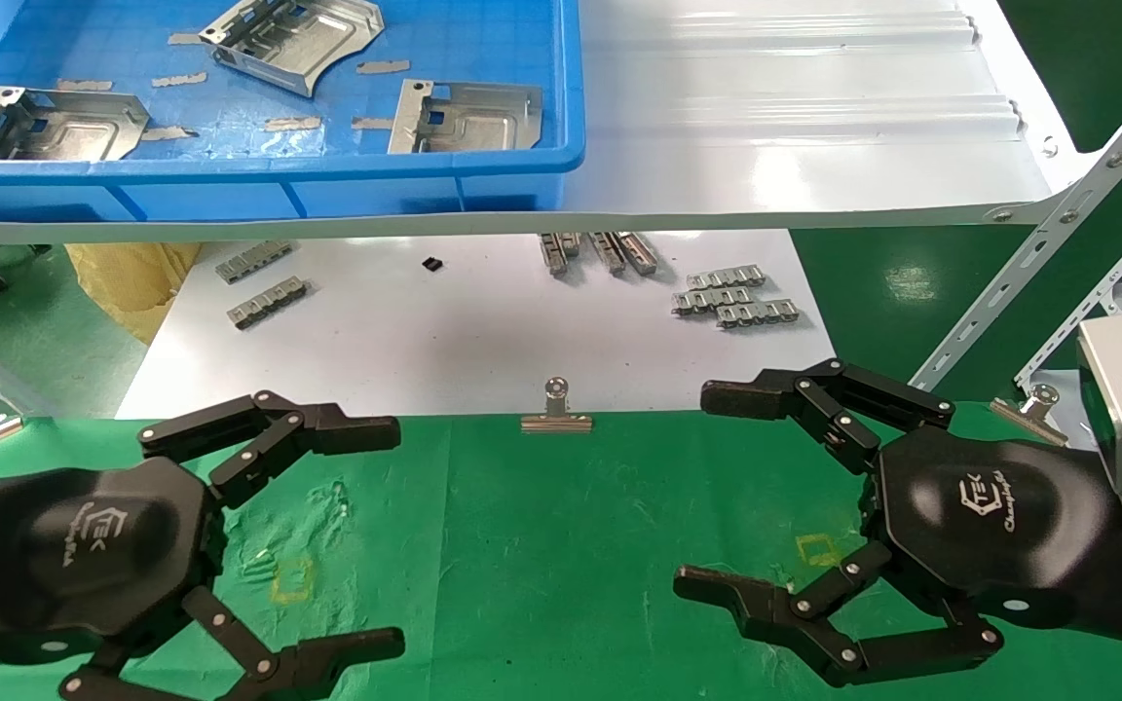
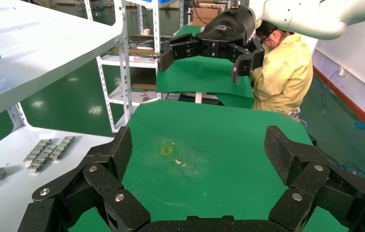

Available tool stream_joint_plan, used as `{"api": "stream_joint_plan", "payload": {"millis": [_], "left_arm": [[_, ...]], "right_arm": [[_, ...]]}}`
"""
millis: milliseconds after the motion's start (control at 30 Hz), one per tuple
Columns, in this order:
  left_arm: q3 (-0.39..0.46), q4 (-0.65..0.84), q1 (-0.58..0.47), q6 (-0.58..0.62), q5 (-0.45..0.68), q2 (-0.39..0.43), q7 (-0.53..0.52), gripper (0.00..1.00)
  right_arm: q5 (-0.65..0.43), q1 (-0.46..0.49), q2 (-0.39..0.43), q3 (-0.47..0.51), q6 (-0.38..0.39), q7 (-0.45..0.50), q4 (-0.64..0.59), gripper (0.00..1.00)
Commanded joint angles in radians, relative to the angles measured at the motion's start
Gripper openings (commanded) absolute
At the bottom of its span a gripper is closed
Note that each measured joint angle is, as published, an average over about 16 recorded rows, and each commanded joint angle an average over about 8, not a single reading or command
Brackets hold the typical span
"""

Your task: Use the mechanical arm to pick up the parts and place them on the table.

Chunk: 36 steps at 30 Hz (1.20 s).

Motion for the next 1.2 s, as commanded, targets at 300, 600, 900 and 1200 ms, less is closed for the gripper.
{"api": "stream_joint_plan", "payload": {"millis": [300,600,900,1200], "left_arm": [[0.0,0.0,0.0,0.0,0.0,0.0,0.0,1.0],[0.0,0.0,0.0,0.0,0.0,0.0,0.0,1.0],[0.0,0.0,0.0,0.0,0.0,0.0,0.0,1.0],[0.0,0.0,0.0,0.0,0.0,0.0,0.0,1.0]], "right_arm": [[0.0,0.0,0.0,0.0,0.0,0.0,0.0,1.0],[0.0,0.0,0.0,0.0,0.0,0.0,0.0,0.17],[0.0,0.0,0.0,0.0,0.0,0.0,0.0,0.0],[0.0,0.0,0.0,0.0,0.0,0.0,0.0,0.0]]}}
